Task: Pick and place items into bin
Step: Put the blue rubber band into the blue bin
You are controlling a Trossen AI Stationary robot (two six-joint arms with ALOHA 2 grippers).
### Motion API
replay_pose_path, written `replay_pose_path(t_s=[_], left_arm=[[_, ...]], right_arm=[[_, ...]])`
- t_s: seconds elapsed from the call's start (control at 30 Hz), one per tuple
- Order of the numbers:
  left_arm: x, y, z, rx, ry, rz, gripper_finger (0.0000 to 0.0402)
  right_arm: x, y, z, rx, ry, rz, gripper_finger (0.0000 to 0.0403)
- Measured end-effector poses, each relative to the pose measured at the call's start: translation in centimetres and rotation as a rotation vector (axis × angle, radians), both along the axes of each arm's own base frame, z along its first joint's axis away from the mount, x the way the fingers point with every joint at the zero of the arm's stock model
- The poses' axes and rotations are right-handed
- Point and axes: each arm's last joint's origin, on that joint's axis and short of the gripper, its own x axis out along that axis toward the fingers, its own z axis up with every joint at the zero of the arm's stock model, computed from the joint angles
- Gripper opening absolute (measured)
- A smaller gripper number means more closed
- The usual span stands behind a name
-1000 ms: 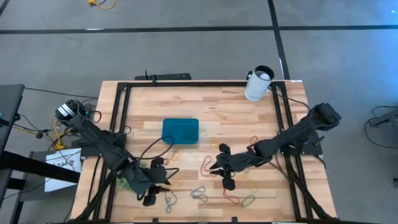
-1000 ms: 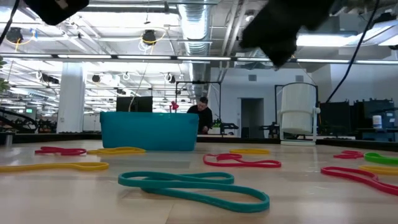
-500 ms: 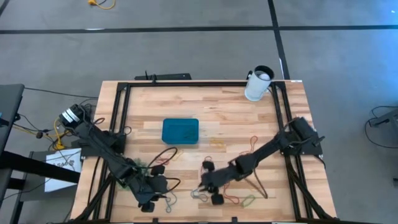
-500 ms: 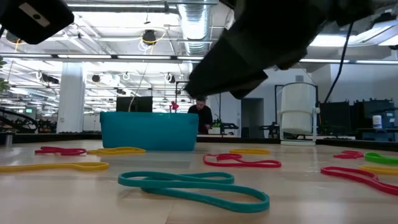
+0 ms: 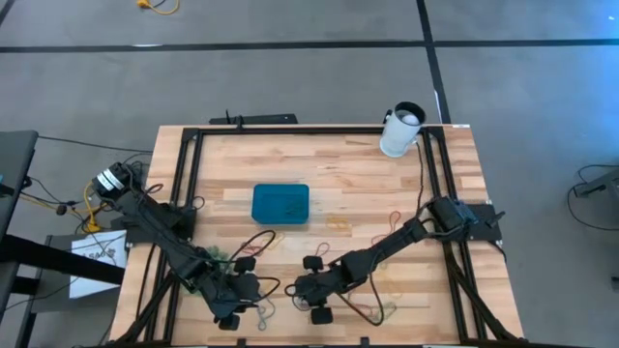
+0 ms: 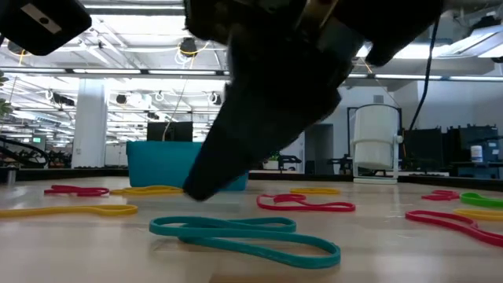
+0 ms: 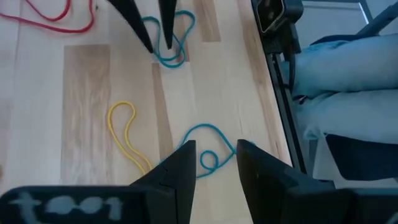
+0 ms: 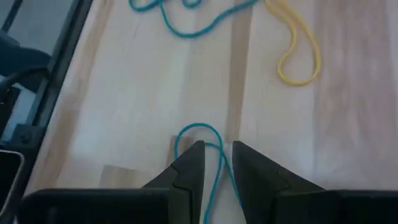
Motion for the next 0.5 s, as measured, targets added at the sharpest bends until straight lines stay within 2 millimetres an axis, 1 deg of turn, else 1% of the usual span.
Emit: replay_pose_path(t_s=[0.07,0.23,0.4,0.43,0.5], left_arm=[[-0.1,-0.1,0.0,0.0,0.0,-0.006,0.0105],[-0.2,-0.2,0.0,-0.001,-0.001,-0.008,0.0105],[-0.1,-0.2,0.0,0.0,-0.001,-0.007,0.0105],[-0.1,-0.2,0.0,0.0,-0.001,-0.007,0.0105],[-0.1,-0.2,0.0,0.0,-0.001,-0.007,0.0105]], right_arm=[[0.0,0.1,-0.3,0.006,0.013,0.009,0.0075],[-0.3,-0.5,-1.0,-0.024,0.089,-0.011,0.0075],[-0.1,-0.7,-1.3,-0.018,0.094,-0.025,0.0075],[0.0,-0.7,-1.7,-0.02,0.098,-0.027,0.0073],[0.0,-0.8,-1.8,-0.026,0.095,-0.034,0.0065]])
